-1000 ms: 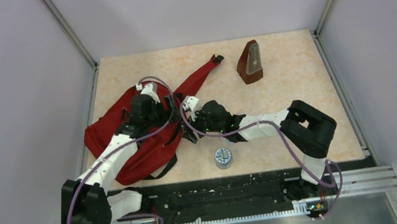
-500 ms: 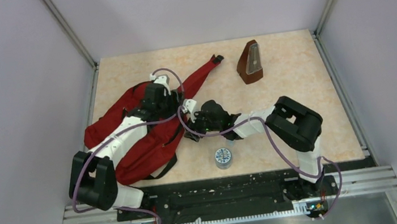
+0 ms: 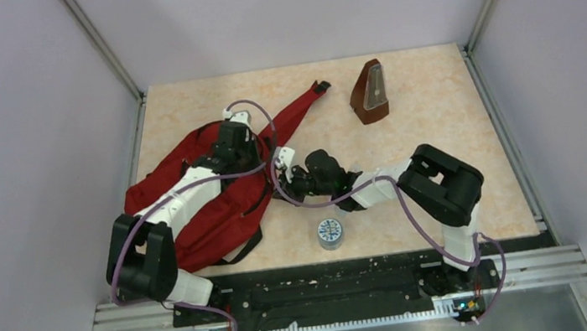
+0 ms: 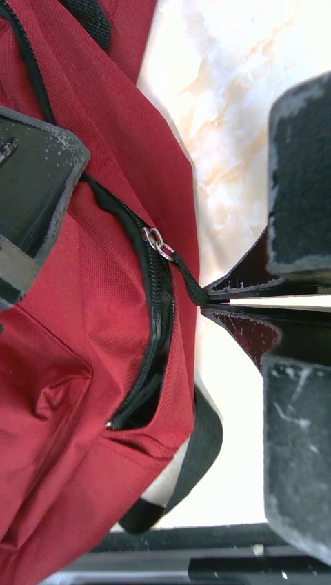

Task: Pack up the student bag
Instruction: Zip the student bag at the center of the board.

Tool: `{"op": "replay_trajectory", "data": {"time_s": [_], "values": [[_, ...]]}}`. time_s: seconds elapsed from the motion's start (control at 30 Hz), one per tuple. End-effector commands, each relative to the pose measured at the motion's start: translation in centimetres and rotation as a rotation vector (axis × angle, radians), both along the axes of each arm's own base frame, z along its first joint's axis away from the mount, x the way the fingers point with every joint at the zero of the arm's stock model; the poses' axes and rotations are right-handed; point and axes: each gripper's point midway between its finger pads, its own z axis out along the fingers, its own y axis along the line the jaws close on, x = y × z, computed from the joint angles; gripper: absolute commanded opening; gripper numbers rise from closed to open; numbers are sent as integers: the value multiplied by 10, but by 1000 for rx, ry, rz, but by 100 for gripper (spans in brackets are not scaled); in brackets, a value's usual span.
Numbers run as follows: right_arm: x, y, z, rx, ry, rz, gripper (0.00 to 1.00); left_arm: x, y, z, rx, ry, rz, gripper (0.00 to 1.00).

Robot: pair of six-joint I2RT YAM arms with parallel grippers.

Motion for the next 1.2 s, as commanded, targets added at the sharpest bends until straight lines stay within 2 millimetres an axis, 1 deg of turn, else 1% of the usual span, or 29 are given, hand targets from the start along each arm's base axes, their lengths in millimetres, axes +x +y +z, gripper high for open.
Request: {"op": "replay_trajectory", "data": {"time_s": [0.0,0.2,0.33,0.4,0.6,0.73,0.8,0.83,0.9,0.93,0.97,1.0,1.03,1.07,1.1,1.13,1.17], "values": [[-24,8,42,148,40,64,0,15,-7,21,-56,-105,22,3],[-67,16,54,169,58,134,0,16,-6,26,-72,-137,33,1],[-92,25,54,160,81,174,0,16,-6,30,-79,-153,41,0],[-101,30,50,158,96,193,0,17,-6,31,-90,-160,44,0],[-120,48,24,124,167,221,0,20,-10,35,-120,-174,51,0],[-132,56,21,131,195,248,0,23,-11,39,-138,-191,59,0],[-129,55,24,137,187,217,0,23,-13,41,-145,-194,54,0],[-124,51,27,143,175,185,0,22,-13,42,-147,-193,50,0],[-108,39,30,134,148,97,0,20,-14,42,-143,-191,33,0],[-99,31,32,128,146,59,7,18,-15,43,-140,-190,18,3],[-90,22,34,128,154,24,17,15,-15,44,-138,-192,3,9],[-79,11,37,135,166,-7,25,12,-15,46,-133,-199,-11,18],[-72,1,39,145,180,-31,34,7,-18,50,-146,-210,-44,32],[-62,-11,44,157,192,-65,46,3,-20,55,-155,-232,-73,43],[-53,-21,42,152,212,-96,52,-1,-21,59,-165,-247,-91,52],[-46,-28,47,155,218,-117,57,-6,-20,63,-169,-267,-102,58],[-37,-36,47,145,227,-145,59,-11,-19,66,-171,-280,-113,62]]}}
